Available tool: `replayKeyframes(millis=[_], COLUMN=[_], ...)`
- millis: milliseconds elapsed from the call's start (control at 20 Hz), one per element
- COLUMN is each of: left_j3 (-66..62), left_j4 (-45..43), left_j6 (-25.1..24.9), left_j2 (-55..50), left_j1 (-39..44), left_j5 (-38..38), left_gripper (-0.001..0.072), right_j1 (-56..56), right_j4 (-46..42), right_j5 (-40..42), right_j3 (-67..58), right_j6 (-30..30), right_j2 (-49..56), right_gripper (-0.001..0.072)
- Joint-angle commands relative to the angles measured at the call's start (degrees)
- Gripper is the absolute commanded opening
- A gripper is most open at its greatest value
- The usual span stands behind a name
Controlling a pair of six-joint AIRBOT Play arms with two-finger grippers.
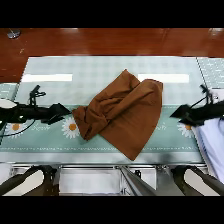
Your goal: Fold the shirts.
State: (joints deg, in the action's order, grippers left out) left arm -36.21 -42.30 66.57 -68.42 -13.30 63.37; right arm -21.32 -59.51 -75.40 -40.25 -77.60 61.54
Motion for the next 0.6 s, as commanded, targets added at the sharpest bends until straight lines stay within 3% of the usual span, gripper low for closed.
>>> replayKeyframes(millis=[0,150,200,250,300,550], left_j3=[-2.78,-6.03,-7.26,-8.37,-9.51,-13.14], left_j4=[5.44,5.44,5.44,5.49,5.49,5.46], left_j6=[-2.49,-2.47,-2.49,-3.13,-3.54,-3.56], left_j2=[-10.73,-14.84,-15.3,-15.37,-15.37,-15.37], left_j1=[3.72,7.87,8.81,9.25,9.42,9.4], left_j5=[0.33,0.98,1.31,1.44,1.46,2.8], left_gripper=[0.0699,0.0693,0.0525,0.012,0.0033,0.0027], right_j1=[4.79,11.74,14.1,16.33,18.62,27.19], right_j4=[4.57,4.5,4.48,4.35,4.17,4.24], right_j5=[1.95,0.59,0.83,1.27,1.9,2.62], right_j3=[11.8,13.42,13.42,13.42,13.42,13.4], right_j6=[1.29,-1.22,-2.29,-3.56,-4.72,-8.24], right_j2=[-5.29,-5.27,-5.27,-5.27,-5.27,-3.32], right_gripper=[0.062,0.062,0.062,0.062,0.062,0.062])
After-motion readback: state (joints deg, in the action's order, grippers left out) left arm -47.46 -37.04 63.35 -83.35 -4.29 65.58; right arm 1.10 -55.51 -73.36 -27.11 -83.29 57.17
